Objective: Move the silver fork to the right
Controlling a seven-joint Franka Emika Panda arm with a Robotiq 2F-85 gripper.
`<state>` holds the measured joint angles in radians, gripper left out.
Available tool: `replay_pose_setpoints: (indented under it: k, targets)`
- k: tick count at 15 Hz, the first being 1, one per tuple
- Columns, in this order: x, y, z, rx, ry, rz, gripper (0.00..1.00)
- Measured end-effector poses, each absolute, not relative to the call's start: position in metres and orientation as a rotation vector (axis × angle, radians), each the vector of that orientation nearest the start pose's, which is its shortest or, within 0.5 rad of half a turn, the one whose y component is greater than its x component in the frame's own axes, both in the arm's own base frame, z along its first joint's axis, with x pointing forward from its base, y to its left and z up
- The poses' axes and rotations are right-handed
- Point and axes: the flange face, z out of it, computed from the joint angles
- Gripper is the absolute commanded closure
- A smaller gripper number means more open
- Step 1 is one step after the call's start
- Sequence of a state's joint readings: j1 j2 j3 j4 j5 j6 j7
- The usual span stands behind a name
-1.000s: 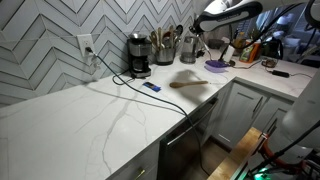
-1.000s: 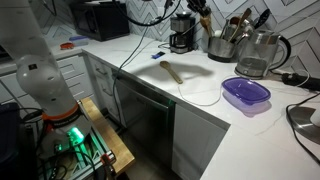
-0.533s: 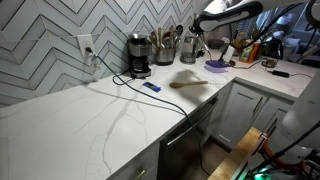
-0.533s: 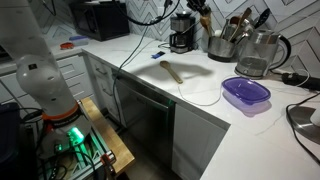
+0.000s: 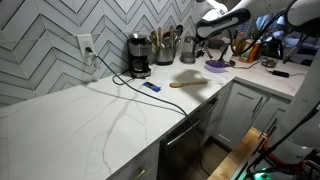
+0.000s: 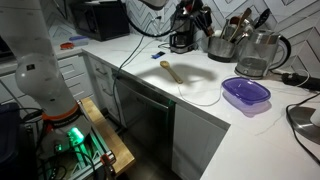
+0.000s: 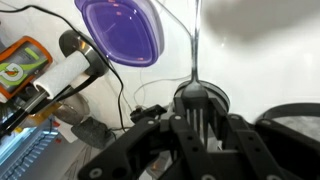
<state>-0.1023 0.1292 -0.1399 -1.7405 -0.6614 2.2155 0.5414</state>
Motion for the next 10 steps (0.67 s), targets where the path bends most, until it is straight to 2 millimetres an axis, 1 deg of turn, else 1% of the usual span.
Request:
replay_pose_setpoints:
  k: [3,5,8,10]
  targets:
    - [0.621,-0.205,0.503,2.573,-0.589,0.404,0.93]
    - [0.625,-0.226,0.486,2.639,-0.586,0.317,0.93]
    - [0.63,-0.251,0.467,2.734,-0.58,0.193,0.93]
    - [0.634,-0.264,0.459,2.792,-0.579,0.141,0.93]
